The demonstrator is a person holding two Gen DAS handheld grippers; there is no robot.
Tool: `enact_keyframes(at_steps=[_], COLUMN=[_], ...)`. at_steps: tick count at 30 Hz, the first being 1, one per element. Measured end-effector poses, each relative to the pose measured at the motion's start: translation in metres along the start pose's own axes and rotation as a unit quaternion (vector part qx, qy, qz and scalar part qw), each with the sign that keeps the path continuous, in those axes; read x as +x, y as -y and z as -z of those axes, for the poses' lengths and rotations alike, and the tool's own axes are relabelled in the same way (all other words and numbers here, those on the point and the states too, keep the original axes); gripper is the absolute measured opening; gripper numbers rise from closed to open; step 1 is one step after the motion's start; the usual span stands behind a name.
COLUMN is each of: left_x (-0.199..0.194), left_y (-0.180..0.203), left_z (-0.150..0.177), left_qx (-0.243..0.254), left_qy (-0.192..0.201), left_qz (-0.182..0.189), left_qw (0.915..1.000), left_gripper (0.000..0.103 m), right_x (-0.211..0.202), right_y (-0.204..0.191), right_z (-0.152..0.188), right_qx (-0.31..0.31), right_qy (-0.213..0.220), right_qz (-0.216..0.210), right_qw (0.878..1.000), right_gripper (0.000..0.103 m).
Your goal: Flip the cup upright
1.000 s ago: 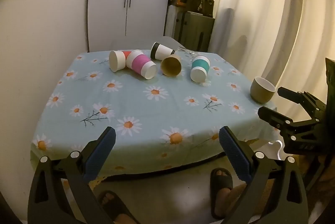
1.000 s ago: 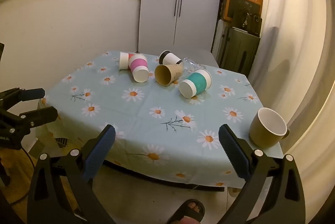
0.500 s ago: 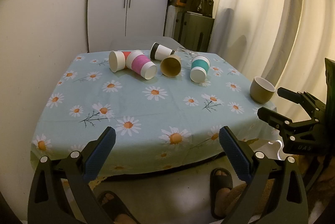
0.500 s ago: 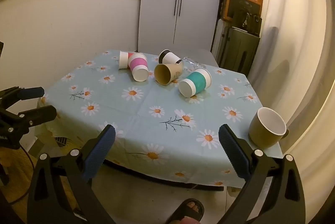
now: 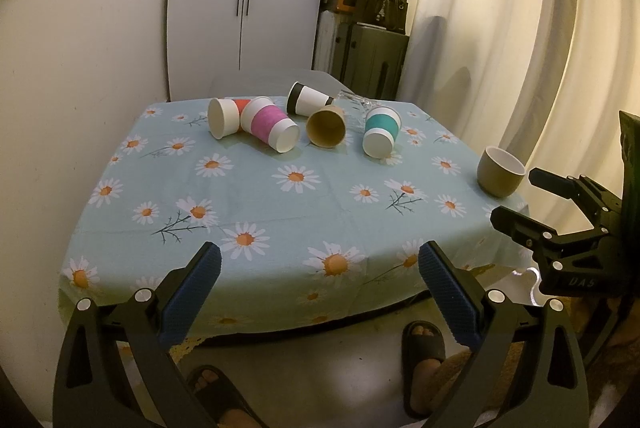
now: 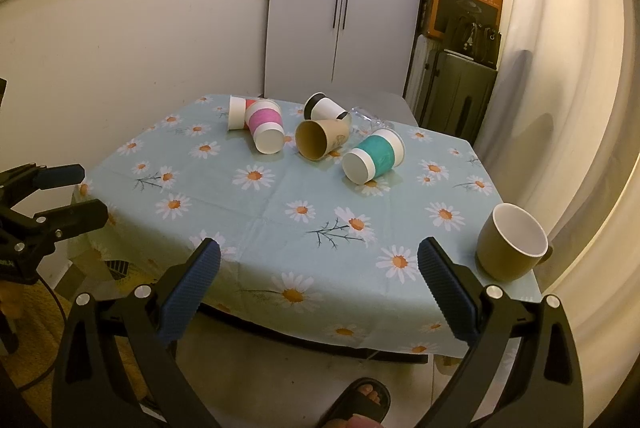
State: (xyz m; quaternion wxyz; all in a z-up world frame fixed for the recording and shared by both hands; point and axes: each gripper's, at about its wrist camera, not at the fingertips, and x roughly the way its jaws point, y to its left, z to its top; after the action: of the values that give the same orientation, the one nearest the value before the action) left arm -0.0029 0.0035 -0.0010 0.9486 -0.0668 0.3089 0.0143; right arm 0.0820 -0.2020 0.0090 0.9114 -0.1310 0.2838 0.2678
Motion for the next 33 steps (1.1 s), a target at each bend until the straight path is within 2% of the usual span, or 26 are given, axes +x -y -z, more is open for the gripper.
enact_keyframes(at_steps=[33], left_x=[0.0008], left_y=[0.005], left_z=[-0.0021], left_qx=[0.002], left_qy=[-0.004], left_qz=[0.0], left_qw=[1.0], left_gripper=[0.096], right_x=[0.0019], right_y=[-0.001], right_z=[0.0015], right_qx=[0.0], right_qy=[-0.004], right_qz=[-0.002], right_qw=[1.0], right_gripper=[0.098])
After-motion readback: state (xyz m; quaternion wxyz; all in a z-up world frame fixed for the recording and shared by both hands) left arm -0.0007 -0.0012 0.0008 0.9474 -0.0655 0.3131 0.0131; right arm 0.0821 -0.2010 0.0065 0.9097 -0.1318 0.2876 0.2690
